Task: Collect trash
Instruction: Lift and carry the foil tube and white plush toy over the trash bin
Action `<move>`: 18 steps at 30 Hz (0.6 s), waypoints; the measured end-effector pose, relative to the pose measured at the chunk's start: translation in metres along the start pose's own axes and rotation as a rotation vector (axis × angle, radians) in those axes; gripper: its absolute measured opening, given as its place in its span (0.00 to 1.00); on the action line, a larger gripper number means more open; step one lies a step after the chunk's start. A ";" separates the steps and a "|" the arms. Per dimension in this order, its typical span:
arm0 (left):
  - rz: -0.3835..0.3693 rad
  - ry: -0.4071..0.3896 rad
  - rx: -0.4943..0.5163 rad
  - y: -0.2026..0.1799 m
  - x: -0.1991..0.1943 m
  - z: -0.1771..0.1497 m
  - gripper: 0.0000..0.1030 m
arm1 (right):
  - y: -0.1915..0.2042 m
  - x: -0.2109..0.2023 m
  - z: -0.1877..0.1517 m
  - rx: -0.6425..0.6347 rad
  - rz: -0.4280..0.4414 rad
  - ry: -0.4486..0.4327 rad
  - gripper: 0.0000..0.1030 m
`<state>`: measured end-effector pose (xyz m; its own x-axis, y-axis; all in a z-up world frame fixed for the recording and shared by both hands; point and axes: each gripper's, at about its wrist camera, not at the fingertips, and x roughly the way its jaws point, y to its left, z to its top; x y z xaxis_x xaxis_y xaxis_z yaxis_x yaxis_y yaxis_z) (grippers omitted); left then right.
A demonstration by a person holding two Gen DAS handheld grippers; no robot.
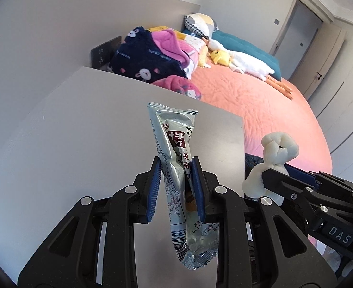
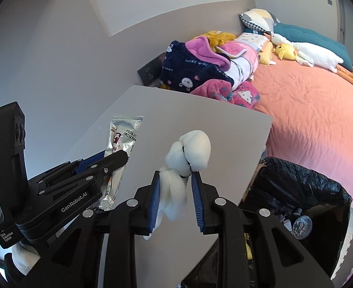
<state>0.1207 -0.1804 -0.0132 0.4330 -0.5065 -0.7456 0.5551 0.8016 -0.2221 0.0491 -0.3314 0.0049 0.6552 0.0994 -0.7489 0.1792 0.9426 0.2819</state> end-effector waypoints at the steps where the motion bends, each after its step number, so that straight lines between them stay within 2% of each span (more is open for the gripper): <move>1: -0.004 0.001 0.007 -0.004 0.000 0.000 0.25 | -0.002 -0.003 -0.002 0.006 -0.002 -0.004 0.26; 18: -0.100 0.014 0.126 -0.078 0.004 -0.003 0.25 | -0.060 -0.060 -0.026 0.102 -0.071 -0.073 0.27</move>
<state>0.0770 -0.2445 -0.0003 0.3614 -0.5765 -0.7328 0.6802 0.7006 -0.2157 -0.0201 -0.3854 0.0177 0.6891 0.0065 -0.7247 0.2984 0.9087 0.2919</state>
